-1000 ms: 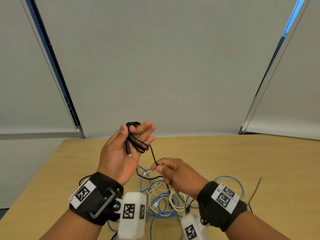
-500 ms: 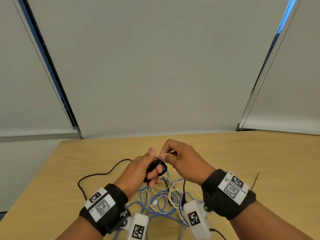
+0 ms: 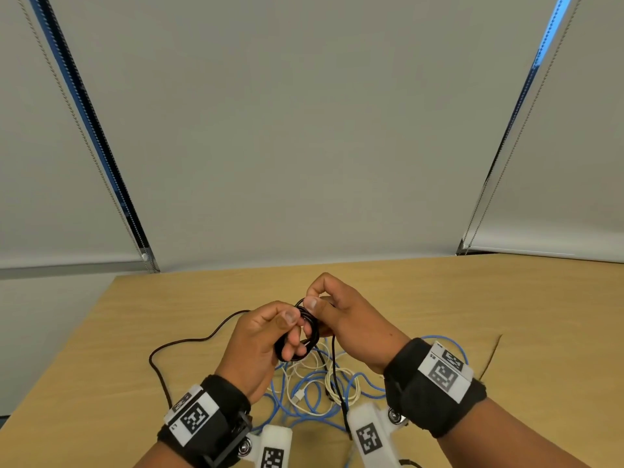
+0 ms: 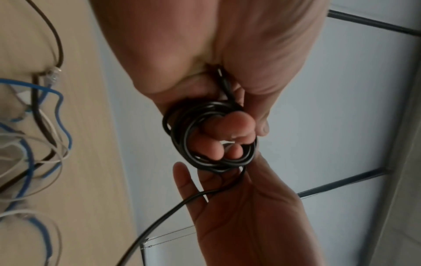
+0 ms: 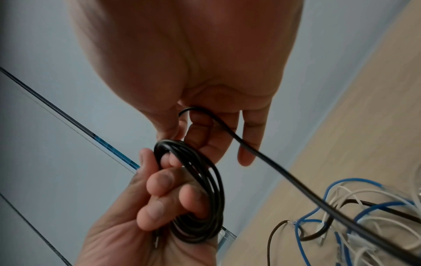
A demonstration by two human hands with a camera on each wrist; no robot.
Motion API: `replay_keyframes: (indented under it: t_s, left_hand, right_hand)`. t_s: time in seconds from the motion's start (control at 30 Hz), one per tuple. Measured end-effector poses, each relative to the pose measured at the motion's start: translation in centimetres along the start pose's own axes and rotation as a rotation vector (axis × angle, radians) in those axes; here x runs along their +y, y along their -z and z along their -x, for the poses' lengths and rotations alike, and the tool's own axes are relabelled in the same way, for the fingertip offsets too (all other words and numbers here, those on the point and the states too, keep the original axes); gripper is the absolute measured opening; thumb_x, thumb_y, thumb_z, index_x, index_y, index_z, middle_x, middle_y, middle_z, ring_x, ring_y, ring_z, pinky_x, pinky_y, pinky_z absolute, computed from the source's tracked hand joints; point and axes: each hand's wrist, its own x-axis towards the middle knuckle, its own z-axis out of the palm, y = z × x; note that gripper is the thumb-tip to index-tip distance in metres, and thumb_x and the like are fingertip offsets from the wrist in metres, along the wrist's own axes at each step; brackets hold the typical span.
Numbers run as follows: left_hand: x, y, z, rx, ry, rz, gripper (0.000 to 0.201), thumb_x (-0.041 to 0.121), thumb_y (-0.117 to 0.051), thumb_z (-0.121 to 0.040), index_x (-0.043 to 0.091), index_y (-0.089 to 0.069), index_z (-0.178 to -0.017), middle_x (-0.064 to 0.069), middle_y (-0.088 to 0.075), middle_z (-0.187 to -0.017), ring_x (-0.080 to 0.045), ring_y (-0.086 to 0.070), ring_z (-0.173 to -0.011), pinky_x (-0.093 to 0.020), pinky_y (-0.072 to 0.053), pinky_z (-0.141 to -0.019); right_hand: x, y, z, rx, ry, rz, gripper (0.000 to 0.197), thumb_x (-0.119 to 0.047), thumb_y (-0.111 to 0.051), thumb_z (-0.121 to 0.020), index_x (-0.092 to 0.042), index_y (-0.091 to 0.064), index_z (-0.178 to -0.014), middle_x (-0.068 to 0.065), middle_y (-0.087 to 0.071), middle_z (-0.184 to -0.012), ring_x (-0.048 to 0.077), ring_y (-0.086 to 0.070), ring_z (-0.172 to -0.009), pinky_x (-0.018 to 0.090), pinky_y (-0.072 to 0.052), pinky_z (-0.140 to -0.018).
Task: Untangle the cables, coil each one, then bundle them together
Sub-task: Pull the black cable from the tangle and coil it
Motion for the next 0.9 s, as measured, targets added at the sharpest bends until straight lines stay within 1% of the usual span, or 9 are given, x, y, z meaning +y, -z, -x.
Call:
replay_keyframes:
  t_s: [0.17,0.3,0.37,0.47,0.57,0.63,0.73,0.83,0.9]
  left_hand:
    - [-0.1,0.2,0.5,0.074,-0.078,-0.065,0.038,0.049,-0.078,-0.076,0.012,-0.072,-0.077,-0.003,-0.063,-0.078,-0.018,-0.054,-0.067,-0.032,-0.051,-0.070]
    - [0.3,0.6,0.5,0.048,-0.092,-0.042,0.032,0.044,-0.072,-0.081,0.012,-0.075,-0.076,0.008,-0.065,-0.120,-0.014,-0.062,-0.102,-0.040,-0.046,-0.092]
    - [0.7,0.2,0.6,-0.031,-0.112,-0.042,0.038,0.049,-0.072,-0.083,0.011,-0.075,-0.083,0.002,-0.062,-0.135,-0.018,-0.062,-0.116,-0.041,-0.048,-0.099]
    - [1.2,-0.6,0.7,-0.021,-0.069,-0.018,0.037,0.050,-0.072,-0.084,0.013,-0.073,-0.082,-0.011,-0.070,-0.124,-0.027,-0.065,-0.109,-0.044,-0.052,-0.093]
    - [1.3,-0.3,0.4,0.140,-0.009,0.055,0.027,0.042,-0.073,-0.086,0.016,-0.072,-0.078,-0.011,-0.072,-0.098,-0.026,-0.060,-0.093,-0.047,-0.047,-0.090]
    - [1.3,0.1,0.2,0.240,0.007,0.087,0.019,0.037,-0.071,-0.082,0.020,-0.075,-0.074,-0.002,-0.069,-0.083,-0.021,-0.060,-0.088,-0.042,-0.047,-0.092]
    - [0.9,0.3,-0.1,0.349,0.040,0.055,0.018,0.035,-0.069,-0.082,0.022,-0.076,-0.073,0.003,-0.074,-0.081,-0.020,-0.062,-0.093,-0.040,-0.047,-0.093]
    - [0.2,-0.1,-0.3,0.402,0.084,0.032,0.023,0.028,-0.068,-0.090,0.020,-0.077,-0.070,0.001,-0.076,-0.083,-0.024,-0.061,-0.094,-0.044,-0.043,-0.098]
    - [0.0,-0.6,-0.3,0.420,0.087,0.035,0.026,0.027,-0.067,-0.090,0.022,-0.078,-0.068,0.001,-0.077,-0.083,-0.020,-0.065,-0.093,-0.043,-0.044,-0.098]
  right_hand:
    - [0.4,0.0,0.1,-0.066,-0.067,-0.111,0.012,-0.023,-0.049,-0.106,-0.016,-0.054,-0.097,0.012,-0.069,-0.082,0.018,-0.065,-0.070,0.030,-0.054,-0.067]
    - [1.6,0.6,0.3,-0.170,-0.218,-0.434,0.010,-0.024,-0.058,-0.102,-0.018,-0.060,-0.094,0.016,-0.066,-0.088,0.020,-0.064,-0.063,0.029,-0.053,-0.057]
    - [2.4,0.7,0.2,-0.138,-0.288,-0.554,0.006,-0.021,-0.063,-0.099,-0.016,-0.063,-0.095,0.017,-0.066,-0.093,0.016,-0.062,-0.055,0.025,-0.049,-0.047]
    - [3.5,0.3,0.3,-0.173,-0.379,-0.535,0.015,-0.018,-0.067,-0.095,-0.015,-0.070,-0.109,0.014,-0.074,-0.099,0.012,-0.062,-0.048,0.021,-0.048,-0.041]
    - [4.0,-0.1,0.7,-0.196,-0.428,-0.401,0.007,-0.021,-0.071,-0.087,-0.020,-0.072,-0.094,0.011,-0.073,-0.098,0.019,-0.070,-0.065,0.025,-0.054,-0.053]
    - [4.0,-0.2,0.7,-0.055,-0.342,-0.194,0.004,-0.021,-0.073,-0.087,-0.021,-0.069,-0.089,0.004,-0.070,-0.095,0.021,-0.066,-0.081,0.029,-0.053,-0.066]
    - [3.2,-0.2,0.6,0.216,-0.101,0.148,0.002,-0.024,-0.068,-0.092,-0.024,-0.069,-0.091,-0.006,-0.068,-0.099,0.011,-0.065,-0.088,0.030,-0.052,-0.080]
    - [1.8,-1.0,0.7,-0.001,-0.030,0.296,0.016,-0.034,-0.060,-0.096,-0.032,-0.073,-0.106,-0.009,-0.072,-0.088,0.000,-0.066,-0.077,0.014,-0.050,-0.069]
    - [1.8,-1.6,0.7,-0.054,-0.072,0.348,0.028,-0.036,-0.058,-0.098,-0.032,-0.069,-0.123,0.004,-0.074,-0.085,0.006,-0.064,-0.065,0.015,-0.049,-0.060]
